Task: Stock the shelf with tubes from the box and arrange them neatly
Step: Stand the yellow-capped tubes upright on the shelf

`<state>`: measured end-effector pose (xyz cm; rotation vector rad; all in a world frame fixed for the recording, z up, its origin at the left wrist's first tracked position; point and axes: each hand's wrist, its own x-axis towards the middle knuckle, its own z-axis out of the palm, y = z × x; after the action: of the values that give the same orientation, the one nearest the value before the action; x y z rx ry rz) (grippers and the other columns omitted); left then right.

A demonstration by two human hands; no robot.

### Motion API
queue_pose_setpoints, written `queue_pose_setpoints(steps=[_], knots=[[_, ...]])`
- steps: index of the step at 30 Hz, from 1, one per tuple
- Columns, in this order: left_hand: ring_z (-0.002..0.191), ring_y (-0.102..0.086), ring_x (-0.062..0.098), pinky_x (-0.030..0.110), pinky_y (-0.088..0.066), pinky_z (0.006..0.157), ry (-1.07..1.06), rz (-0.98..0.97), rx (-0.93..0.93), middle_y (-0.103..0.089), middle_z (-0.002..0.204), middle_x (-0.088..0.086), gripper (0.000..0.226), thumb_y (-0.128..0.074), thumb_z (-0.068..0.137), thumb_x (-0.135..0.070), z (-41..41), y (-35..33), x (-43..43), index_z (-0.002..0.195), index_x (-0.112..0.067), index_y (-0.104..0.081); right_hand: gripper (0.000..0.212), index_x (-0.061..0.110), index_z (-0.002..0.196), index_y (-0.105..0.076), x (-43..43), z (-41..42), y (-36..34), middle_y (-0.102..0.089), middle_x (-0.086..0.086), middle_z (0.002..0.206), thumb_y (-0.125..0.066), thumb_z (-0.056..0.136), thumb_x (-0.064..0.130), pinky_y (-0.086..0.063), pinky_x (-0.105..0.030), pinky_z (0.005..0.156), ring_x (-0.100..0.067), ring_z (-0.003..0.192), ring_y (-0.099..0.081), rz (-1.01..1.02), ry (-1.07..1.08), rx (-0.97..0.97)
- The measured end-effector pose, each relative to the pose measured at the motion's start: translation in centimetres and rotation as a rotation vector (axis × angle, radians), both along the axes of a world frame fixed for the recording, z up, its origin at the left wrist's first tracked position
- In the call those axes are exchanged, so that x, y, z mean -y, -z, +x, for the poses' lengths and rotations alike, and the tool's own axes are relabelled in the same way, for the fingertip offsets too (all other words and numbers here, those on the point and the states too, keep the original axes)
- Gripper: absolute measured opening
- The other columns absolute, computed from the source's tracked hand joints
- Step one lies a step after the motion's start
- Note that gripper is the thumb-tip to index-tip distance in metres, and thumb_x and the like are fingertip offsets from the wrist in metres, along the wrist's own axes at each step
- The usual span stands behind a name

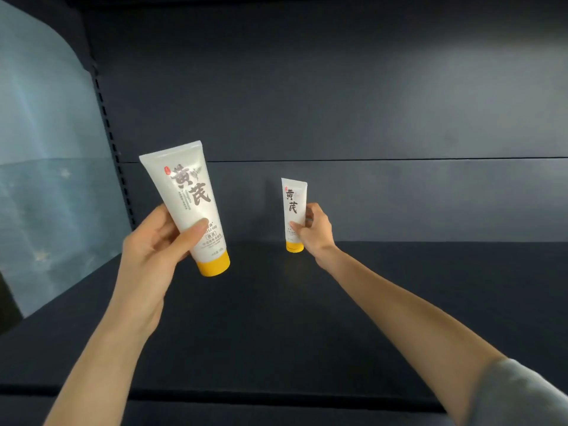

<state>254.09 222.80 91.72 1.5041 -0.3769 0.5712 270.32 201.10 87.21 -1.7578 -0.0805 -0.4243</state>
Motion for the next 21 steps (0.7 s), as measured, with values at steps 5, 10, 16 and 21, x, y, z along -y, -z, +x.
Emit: queue_pose_setpoints(steps=[5, 10, 16, 21], knots=[[0.102, -0.065, 0.005, 0.033, -0.048, 0.088, -0.047, 0.013, -0.053, -0.07, 0.111, -0.012, 0.048, -0.067, 0.072, -0.027, 0.8, 1.0, -0.6, 0.12, -0.029, -0.062, 0.038, 0.009, 0.124, -0.047, -1.1, 1.6, 1.4, -0.058, -0.006, 0.127, -0.062, 0.089, 0.005, -0.051, -0.033, 0.091, -0.022, 0.115, -0.057, -0.037, 0.031, -0.011], [0.102, -0.065, 0.005, 0.034, -0.048, 0.092, -0.075, -0.005, -0.106, -0.07, 0.112, -0.01, 0.052, -0.068, 0.072, -0.025, 0.7, 1.7, -0.8, 0.123, -0.026, -0.061, 0.036, 0.009, 0.12, -0.049, -1.1, 2.8, 1.5, -0.059, -0.006, 0.122, -0.065, 0.087, 0.008, -0.05, -0.03, 0.089, -0.02, 0.111, -0.058, -0.072, 0.061, -0.002], [0.101, -0.065, 0.003, 0.027, -0.048, 0.084, -0.074, -0.003, -0.119, -0.071, 0.109, -0.013, 0.047, -0.068, 0.072, -0.024, 0.4, 2.0, 0.0, 0.119, -0.028, -0.063, 0.034, 0.007, 0.113, -0.049, -1.4, 3.9, 1.4, -0.06, -0.007, 0.12, -0.069, 0.085, 0.009, -0.05, -0.03, 0.087, -0.022, 0.11, -0.059, -0.077, 0.084, -0.015], [0.095, -0.066, -0.001, 0.019, -0.05, 0.073, -0.088, 0.017, -0.132, -0.071, 0.103, -0.017, 0.035, -0.068, 0.079, -0.016, 0.5, 1.8, 1.0, 0.11, -0.033, -0.064, 0.04, 0.006, 0.115, -0.05, -0.6, 3.7, 0.9, -0.053, -0.01, 0.122, -0.072, 0.083, 0.012, -0.05, -0.033, 0.09, -0.022, 0.105, -0.058, -0.112, 0.064, -0.03]])
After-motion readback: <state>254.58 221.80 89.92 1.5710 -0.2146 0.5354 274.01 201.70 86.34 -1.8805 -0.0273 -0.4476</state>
